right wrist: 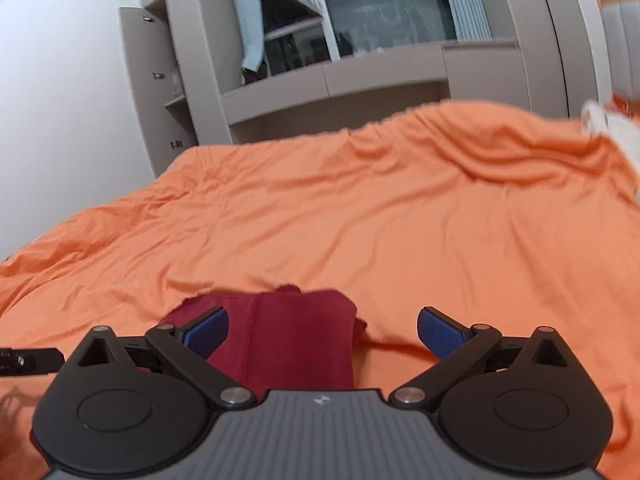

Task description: Fold small clothes

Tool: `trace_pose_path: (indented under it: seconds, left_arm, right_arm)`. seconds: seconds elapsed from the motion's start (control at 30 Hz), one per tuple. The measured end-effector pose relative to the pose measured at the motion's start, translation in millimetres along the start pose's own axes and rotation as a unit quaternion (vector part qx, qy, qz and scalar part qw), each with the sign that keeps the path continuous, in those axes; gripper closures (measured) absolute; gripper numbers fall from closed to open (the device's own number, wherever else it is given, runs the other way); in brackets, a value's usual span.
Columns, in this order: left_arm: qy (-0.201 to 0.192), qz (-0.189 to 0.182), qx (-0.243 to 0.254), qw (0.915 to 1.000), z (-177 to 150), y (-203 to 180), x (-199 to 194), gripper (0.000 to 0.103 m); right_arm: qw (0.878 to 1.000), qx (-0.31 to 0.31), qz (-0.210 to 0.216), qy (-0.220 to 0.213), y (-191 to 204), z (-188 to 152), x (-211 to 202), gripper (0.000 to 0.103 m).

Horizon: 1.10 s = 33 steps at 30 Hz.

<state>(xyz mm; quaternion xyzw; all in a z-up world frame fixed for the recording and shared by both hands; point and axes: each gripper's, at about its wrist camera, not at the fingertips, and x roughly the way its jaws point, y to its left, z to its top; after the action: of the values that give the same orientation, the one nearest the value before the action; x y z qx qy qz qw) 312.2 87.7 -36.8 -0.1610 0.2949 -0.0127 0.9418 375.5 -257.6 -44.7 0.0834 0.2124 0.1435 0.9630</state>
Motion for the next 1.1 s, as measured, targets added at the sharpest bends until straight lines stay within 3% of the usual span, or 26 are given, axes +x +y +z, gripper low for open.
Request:
trace_pose_path:
  seconds: [0.57,0.87,1.1]
  left_arm:
    - [-0.125,0.014,0.062,0.9901,-25.5,-38.0,-120.2,0.001]
    - [-0.137,0.019,0.086,0.9866,-73.0,-45.5,-166.0,0.001]
    - [-0.142,0.024,0.105,0.9841,-120.5,-50.5,-197.2,0.001]
  right_arm:
    - [0.994,-0.030,0.002,-0.103,36.5,-15.6,-125.8,0.000]
    - [0.989,-0.063,-0.009,-0.135,50.3,-51.6,-193.0,0.000]
    - [0.989,-0.069,-0.023,-0.127,55.4,-91.5,-234.6,0.000]
